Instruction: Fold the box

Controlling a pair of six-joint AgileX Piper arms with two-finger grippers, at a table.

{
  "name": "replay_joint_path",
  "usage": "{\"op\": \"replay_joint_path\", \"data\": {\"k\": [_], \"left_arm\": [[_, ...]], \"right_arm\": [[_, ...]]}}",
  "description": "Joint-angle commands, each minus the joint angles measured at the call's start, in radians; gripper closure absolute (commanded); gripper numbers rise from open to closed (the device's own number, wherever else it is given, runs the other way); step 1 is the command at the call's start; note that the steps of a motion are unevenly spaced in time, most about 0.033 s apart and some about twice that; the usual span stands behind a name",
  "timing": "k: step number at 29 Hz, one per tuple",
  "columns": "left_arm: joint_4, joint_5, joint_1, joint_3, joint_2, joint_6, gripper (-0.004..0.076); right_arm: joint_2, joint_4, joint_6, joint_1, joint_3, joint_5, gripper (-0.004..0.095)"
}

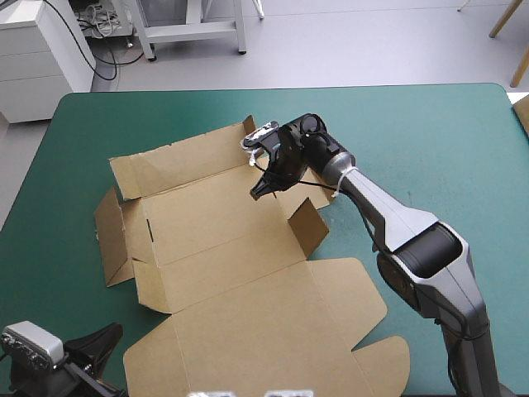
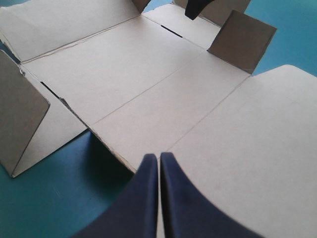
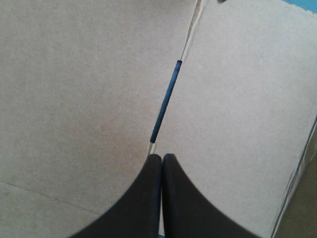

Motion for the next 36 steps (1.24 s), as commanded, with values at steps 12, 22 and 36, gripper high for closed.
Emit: {"op": "replay_joint_path", "data": {"k": [12,22,36], "left_arm": [[-0.011,-0.069,-0.009,-0.022,0.017,-0.003,0.0731],[-0.011,-0.069,-0.009,-0.022,0.017,-0.003,0.0731],[-0.011,-0.067,-0.009,-0.022,0.017,-0.003,0.0731]], "right_arm": [[-0.062,0.0,-0.006,-0.006,-0.027,-0.029,0.0929],[-0.062,-0.013,-0.006,-0.006,-0.033,0.048,0.0929],[-0.24,-0.101,-0.002,-0.006,-0.044,0.048,0.0929]]}}
